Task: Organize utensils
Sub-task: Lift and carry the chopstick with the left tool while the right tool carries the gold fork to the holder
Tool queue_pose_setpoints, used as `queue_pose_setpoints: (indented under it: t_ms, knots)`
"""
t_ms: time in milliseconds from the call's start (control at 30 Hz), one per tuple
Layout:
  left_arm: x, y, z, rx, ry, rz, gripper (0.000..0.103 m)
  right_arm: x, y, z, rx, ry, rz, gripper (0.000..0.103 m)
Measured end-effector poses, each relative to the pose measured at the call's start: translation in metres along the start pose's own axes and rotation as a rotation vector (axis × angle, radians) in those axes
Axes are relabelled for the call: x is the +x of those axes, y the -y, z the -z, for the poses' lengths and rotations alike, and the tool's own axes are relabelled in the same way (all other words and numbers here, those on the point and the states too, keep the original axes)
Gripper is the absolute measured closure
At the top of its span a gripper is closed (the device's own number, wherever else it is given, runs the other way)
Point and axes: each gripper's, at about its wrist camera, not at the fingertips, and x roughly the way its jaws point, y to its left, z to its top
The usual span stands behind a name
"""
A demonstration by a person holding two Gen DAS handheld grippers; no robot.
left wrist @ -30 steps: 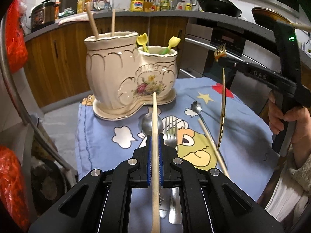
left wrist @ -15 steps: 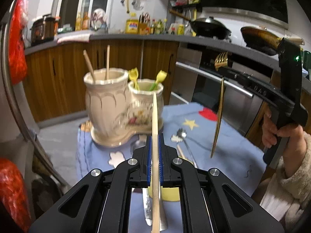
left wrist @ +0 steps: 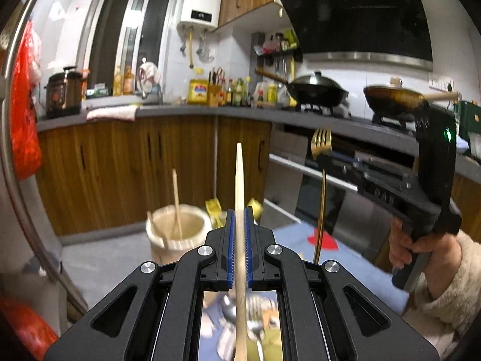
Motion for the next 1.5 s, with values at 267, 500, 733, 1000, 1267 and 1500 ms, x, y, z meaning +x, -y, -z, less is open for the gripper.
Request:
queue_pose_setpoints:
  t_ms: [267, 500, 733, 1000, 1267, 1500]
  knots:
    - [0.041, -0.044, -0.048, -0.088, 0.106, 0.035, 0.096, 0.035, 0.003, -0.025, -0.009, 0.061, 0.036, 0.101]
    - [0.073, -0.058, -0.056, -0.095, 0.187, -0.036, 0.096, 0.07, 0.002, -0.031, -0.011, 0.108, 0.086, 0.101]
    - [0.098, -0.061, -0.046, -0.104, 0.208, -0.112, 0.096, 0.09, -0.001, -0.022, -0.052, 0.164, 0.159, 0.101]
    - [0.106, -0.043, -0.033, -0.007, 0.228, -0.194, 0.096, 0.104, -0.001, -0.004, -0.075, 0.119, 0.142, 0.101]
    - [0.113, -0.039, -0.024, 0.02, 0.255, -0.261, 0.096, 0.101, -0.009, 0.011, -0.104, 0.133, 0.137, 0.101]
    - [0.107, -0.038, -0.011, 0.033, 0.215, -0.249, 0.096, 0.1, -0.01, 0.02, -0.122, 0.11, 0.088, 0.101]
